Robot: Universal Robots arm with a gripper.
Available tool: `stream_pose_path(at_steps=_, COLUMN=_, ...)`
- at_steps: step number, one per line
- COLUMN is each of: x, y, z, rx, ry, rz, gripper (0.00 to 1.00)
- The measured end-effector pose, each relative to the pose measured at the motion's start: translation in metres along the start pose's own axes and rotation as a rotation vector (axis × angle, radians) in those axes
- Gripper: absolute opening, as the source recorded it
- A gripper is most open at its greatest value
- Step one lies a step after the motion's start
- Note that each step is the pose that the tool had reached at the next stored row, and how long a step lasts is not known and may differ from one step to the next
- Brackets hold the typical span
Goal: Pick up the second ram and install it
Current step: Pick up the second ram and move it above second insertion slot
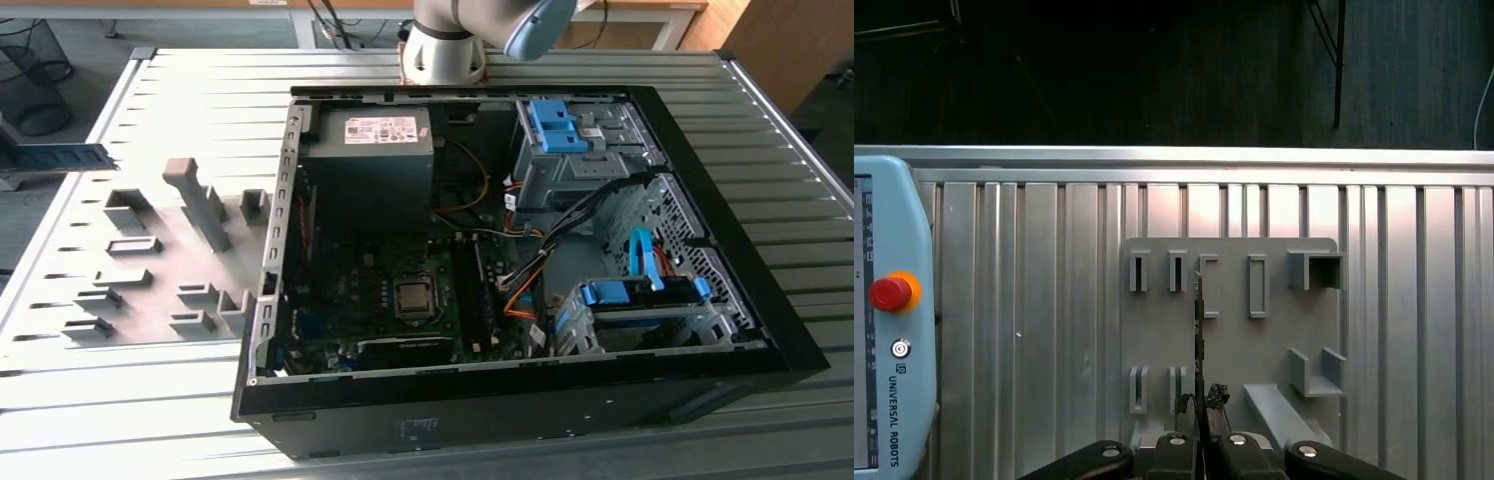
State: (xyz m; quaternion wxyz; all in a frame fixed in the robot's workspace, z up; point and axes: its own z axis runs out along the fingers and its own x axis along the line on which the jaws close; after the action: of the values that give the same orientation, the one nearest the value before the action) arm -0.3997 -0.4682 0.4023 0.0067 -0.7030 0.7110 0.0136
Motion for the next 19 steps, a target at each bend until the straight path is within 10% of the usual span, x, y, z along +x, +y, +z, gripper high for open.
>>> stream_pose_path(at_steps=19, x=-0.0001, y=-0.0118, z=-0.0001, rx=0.0, ry=0.0, rz=0.0, gripper=0.14)
